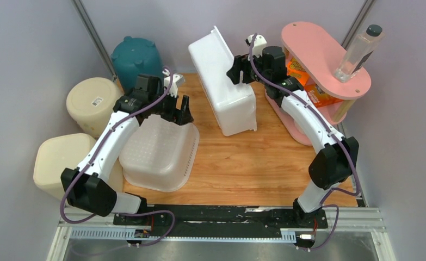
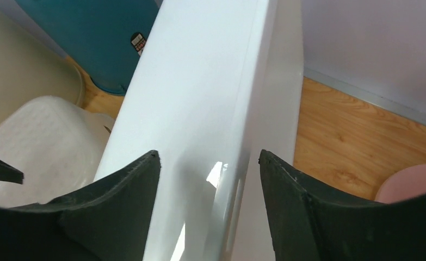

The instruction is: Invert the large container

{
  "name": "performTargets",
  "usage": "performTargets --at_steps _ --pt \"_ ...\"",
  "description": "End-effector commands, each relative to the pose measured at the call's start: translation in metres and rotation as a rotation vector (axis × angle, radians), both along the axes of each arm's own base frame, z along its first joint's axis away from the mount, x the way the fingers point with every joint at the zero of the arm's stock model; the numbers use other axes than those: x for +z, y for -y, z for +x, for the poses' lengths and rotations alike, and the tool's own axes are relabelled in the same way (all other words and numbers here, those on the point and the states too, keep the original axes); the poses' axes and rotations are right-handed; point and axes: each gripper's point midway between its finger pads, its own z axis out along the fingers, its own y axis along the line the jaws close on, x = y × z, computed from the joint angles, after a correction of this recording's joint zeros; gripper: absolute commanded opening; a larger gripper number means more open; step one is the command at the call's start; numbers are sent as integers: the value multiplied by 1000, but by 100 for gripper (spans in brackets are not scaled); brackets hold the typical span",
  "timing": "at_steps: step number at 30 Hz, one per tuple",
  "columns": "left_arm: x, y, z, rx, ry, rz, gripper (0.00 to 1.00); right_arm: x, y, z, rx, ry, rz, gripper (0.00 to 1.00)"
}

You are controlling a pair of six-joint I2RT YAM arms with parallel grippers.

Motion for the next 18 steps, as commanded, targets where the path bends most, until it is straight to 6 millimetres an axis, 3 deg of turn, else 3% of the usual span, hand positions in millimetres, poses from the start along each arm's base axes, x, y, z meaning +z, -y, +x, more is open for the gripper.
performTargets --at_steps 1,7,10,13,18 --pt "21 1 2 -1 78 -34 92 14 0 16 -9 101 -69 64" --pt "21 1 -2 0 81 -38 92 6 12 18 -77 118 -137 29" --pt "24 -1 -4 -2 90 -35 92 9 19 15 -108 116 -140 1" --pt "27 -4 -4 -2 106 -21 92 11 30 10 -175 35 -75 0" --pt "30 -9 -8 -4 120 8 92 14 33 -12 -109 -130 98 0"
